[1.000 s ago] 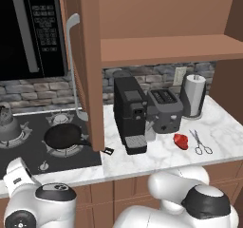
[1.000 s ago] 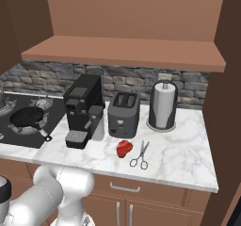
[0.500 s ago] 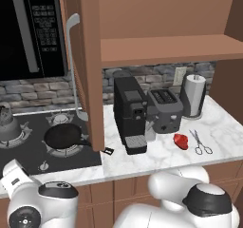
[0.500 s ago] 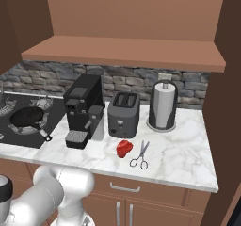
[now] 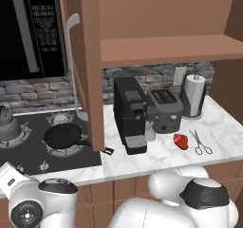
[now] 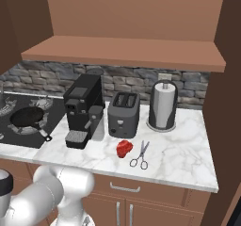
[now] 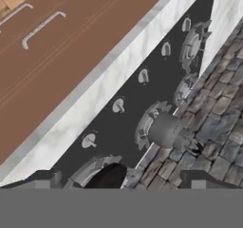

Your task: Pick the pan from the cabinet and place it on the stove. Then turn on the stove burner for the pan.

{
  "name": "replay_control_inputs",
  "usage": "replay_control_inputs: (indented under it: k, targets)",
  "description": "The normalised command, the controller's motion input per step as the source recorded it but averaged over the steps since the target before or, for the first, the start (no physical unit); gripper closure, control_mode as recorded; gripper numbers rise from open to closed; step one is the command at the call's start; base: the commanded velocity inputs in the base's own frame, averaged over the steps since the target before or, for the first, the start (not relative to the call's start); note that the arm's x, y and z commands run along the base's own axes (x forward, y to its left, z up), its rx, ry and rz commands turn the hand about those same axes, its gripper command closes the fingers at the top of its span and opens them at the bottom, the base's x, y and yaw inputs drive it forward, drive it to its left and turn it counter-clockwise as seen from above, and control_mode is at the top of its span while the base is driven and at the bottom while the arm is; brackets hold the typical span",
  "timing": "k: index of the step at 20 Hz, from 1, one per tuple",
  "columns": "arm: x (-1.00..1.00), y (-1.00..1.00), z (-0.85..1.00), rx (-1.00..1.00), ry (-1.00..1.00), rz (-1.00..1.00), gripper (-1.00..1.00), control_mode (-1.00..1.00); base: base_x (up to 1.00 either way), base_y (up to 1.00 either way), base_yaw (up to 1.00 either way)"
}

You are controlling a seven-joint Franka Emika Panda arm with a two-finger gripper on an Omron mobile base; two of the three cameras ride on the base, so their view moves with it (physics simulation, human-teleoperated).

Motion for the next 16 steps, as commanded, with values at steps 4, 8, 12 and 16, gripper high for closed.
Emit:
replay_control_inputs:
  k: [4,8,12,16]
  targets:
    - [0.0,0.13,0.19,-0.16,0.0,0.08,-1.0,-1.0,0.0,0.0,0.0]
    - [0.0,0.03,0.31,-0.19,0.0,0.03,-1.0,-1.0,0.0,0.0,0.0]
    - [-0.1,0.0,0.33,-0.19,0.0,0.0,-1.0,-1.0,0.0,0.0,0.0]
    - [-0.18,0.0,0.31,-0.18,0.01,0.0,-1.0,-1.0,0.0,0.0,0.0]
